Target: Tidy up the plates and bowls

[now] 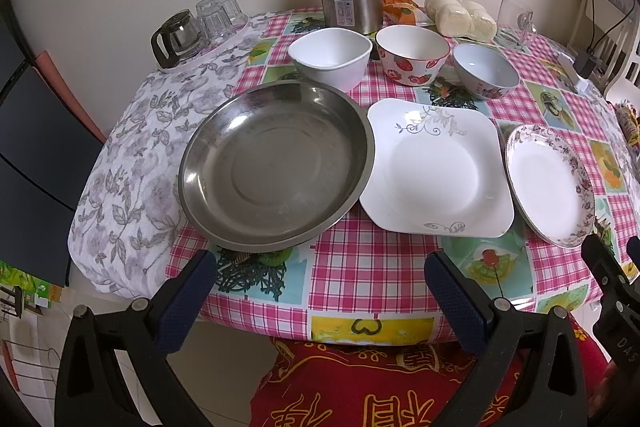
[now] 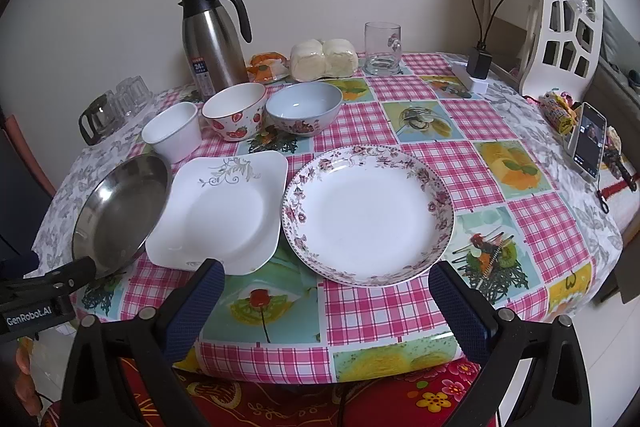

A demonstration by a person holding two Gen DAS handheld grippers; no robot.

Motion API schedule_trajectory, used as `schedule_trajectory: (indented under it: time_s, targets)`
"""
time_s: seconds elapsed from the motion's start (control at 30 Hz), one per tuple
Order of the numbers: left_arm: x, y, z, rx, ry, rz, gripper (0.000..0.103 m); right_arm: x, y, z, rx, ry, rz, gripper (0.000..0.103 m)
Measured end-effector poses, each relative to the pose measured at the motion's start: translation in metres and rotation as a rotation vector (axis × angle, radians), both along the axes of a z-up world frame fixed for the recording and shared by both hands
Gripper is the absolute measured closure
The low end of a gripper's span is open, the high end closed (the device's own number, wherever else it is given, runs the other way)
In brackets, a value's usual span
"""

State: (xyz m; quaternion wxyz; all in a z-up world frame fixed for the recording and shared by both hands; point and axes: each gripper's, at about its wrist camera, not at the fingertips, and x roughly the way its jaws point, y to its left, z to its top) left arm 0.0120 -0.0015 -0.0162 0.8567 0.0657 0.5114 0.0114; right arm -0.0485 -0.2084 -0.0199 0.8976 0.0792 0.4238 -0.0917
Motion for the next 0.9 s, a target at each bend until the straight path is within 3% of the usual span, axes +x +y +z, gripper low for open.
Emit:
schedule_trajectory:
  time_s: [0.4,0.53,0.7,0.9]
  targets:
    - [0.008,0.009,0.002,-0.062,-0.003,0.017,0.0,0.004,0.002,-0.002,-0.007,0.019,0.007,0.0]
    - [0.025,0.017,0.018,-0.082,-0.071,0.072,0.0,0.013,0.004,0.006,-0.002,0.015,0.018,0.0]
    - [0.05,0.033,0.042,-0.196,-0.131,0.14,0.0,0.034,0.008,0.021,-0.023,-0.008,0.026,0.0]
    - [0.078,0.054,0.061,-0.224,-0.191,0.326,0.0,0.068,0.018,0.047,-0.052,-0.061,0.047,0.0]
